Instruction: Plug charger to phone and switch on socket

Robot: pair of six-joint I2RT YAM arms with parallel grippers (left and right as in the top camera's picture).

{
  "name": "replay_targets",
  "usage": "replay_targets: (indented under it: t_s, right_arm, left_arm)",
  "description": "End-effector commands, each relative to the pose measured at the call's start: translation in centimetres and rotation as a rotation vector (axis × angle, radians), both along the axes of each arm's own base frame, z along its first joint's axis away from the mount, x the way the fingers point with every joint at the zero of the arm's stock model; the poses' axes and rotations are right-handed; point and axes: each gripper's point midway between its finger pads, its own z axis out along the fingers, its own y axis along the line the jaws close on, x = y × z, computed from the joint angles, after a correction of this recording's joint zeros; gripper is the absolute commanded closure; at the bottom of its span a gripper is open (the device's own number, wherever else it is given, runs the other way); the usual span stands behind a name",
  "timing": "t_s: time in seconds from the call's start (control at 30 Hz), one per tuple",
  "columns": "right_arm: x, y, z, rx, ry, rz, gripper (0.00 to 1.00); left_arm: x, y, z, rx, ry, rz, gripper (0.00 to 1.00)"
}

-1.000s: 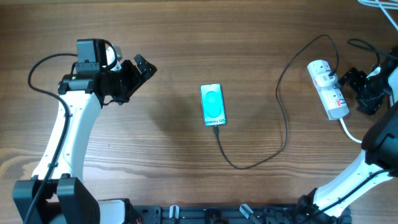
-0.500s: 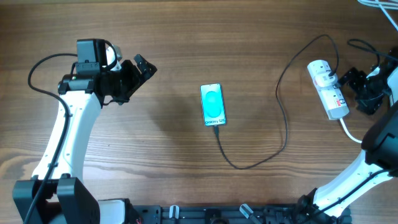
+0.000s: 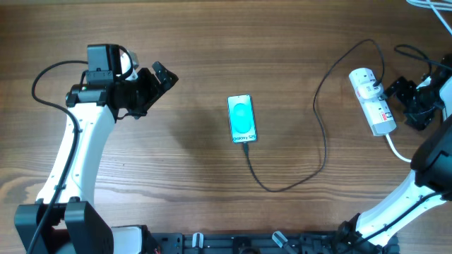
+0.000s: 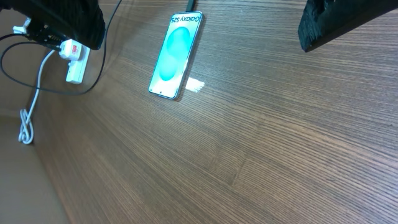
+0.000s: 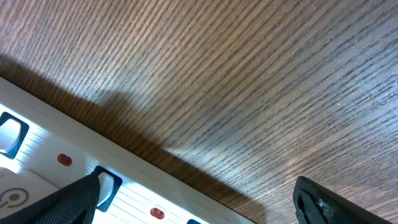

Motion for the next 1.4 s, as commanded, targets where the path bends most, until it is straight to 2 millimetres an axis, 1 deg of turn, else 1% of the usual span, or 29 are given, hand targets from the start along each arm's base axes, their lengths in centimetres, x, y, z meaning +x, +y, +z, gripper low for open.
replay_targets:
  t_s: [0.0,0.13,0.17,0.27,0.47,0.63,0.87,1.13,1.37]
  right_arm:
    - [0.4,0.4,0.6,0.014,0.005,0.011,0.0]
    - [1.2,0.0,1.8,-0.006,-0.044,0.009,0.0]
    - [1.8,0.5,2.0,0.019,-0.074,0.026,0.0]
    - [2.5,1.8,2.4,0.074,-0.131,0.118,0.0]
    - [1.4,2.2,2.2,0.101,-0.077,0.077,0.0]
    - [0.3,1.5,1.8,0.059,-0.016,0.036,0.0]
    - [1.1,1.1,2.0,0.044,-0.051,0.045,0.0]
    - [0.9,1.2,1.9,0.05,-0.043,0.036,0.0]
    - [0.3,0.6,1.5,0.018,-0.007,-0.019,0.0]
  left_arm:
    - [0.0,0.2,0.1,0.016,-0.013,-0.011,0.0]
    - [0.0,0.2,0.1,0.016,-0.013,-0.011,0.0]
    - [0.0,0.2,0.1,0.016,-0.013,-0.011,0.0]
    - [0.0,0.2,0.1,0.016,-0.013,-0.011,0.0]
    - [0.0,0.2,0.1,0.016,-0.013,-0.011,0.0]
    - [0.0,0.2,0.1,0.016,-0.013,-0.011,0.0]
    - [0.0,0.2,0.1,0.016,-0.013,-0.011,0.0]
    - [0.0,0.2,0.1,0.016,-0.013,-0.011,0.0]
    - [0.0,0.2,0.1,0.016,-0.013,-0.011,0.0]
